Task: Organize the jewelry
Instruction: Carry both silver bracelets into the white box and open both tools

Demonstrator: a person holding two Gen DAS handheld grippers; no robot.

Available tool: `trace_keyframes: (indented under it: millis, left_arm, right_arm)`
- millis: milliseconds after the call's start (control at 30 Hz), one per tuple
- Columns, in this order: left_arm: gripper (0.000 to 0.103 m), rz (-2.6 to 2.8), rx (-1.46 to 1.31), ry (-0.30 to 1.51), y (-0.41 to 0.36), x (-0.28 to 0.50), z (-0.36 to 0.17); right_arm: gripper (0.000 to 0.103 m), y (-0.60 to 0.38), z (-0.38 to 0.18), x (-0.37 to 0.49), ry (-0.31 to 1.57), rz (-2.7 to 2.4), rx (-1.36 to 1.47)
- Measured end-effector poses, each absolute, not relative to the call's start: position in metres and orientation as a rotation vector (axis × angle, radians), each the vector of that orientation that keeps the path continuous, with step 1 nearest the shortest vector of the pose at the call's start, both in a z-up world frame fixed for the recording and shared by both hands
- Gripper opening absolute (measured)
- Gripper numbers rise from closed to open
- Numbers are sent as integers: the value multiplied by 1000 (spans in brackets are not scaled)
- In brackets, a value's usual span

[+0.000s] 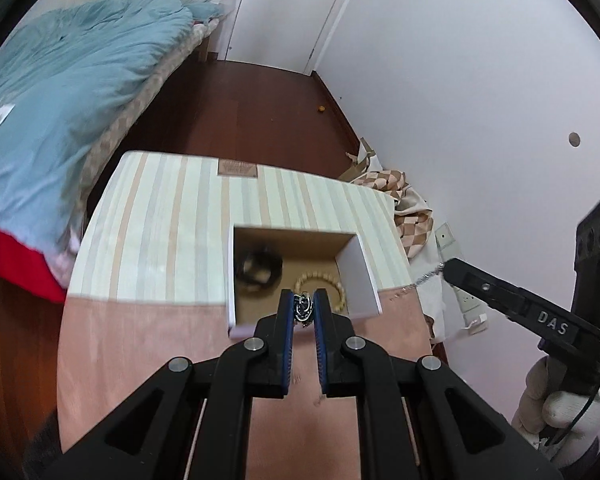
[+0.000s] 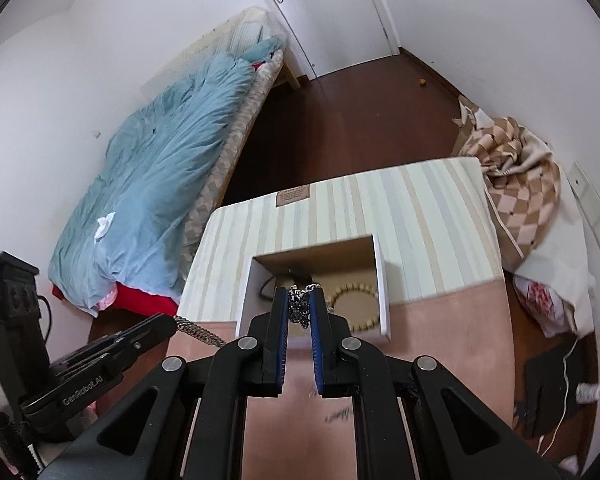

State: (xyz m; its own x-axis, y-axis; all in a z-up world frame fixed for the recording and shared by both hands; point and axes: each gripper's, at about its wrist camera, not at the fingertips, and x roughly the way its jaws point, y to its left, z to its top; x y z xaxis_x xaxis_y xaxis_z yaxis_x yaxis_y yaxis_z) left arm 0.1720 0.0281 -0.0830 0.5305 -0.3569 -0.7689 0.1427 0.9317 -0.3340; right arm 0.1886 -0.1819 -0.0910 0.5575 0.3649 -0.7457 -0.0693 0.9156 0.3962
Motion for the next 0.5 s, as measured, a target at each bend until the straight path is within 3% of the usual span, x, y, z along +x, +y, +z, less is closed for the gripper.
trace_keyframes:
  millis: [500]
  left_arm:
    - [11, -230, -180, 1224, 9, 260, -167]
  right_arm:
    - [11, -161, -175, 307, 1220, 209, 185]
